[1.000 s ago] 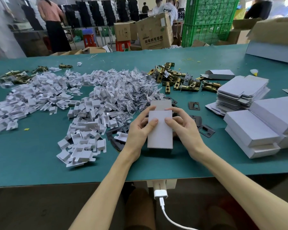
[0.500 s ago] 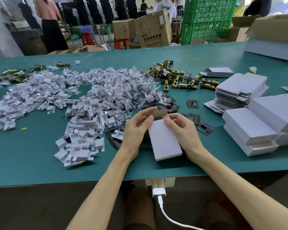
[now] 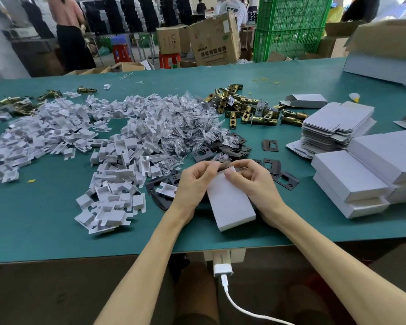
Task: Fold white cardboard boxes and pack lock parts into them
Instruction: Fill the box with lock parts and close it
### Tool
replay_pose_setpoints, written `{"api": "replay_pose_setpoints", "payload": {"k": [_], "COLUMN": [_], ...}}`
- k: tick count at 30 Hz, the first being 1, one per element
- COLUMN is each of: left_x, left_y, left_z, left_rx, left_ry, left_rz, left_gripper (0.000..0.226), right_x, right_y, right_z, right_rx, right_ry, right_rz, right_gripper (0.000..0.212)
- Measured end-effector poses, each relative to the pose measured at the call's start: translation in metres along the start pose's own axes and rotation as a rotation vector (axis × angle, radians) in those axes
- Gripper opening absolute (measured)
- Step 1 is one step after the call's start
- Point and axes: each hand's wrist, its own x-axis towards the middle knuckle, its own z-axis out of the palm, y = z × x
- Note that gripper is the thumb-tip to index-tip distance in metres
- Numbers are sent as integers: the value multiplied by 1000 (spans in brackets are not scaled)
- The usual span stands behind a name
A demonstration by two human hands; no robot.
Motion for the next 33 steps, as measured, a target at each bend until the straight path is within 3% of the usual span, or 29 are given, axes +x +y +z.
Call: {"api": "replay_pose_setpoints", "payload": {"k": [4,10,17,22,33], "left_x": [1,3,2,0,1], "left_y": [-2,-6,-3,-2,-2], "left_z": [-4,-6,-6,-5,-6], "left_rx": [56,-70,-171,-108,-162], "left_ry": [24,142,103,-8,83], "left_rz": [3,-54,-46,-41,-69], "left_gripper": [13,10,12,20,18], "right_x": [-2,-3,-3,-3,-4], "right_y": [-3,-4,-1,-1,-5], "right_z": [1,3,-2,-3,-2], "right_rx": [17,19,38,72,93], "right_ry": [-46,-152,-110,-109,-105], "right_rz": [28,70,21,19,14], "right_gripper": [31,47,30,24,19]}}
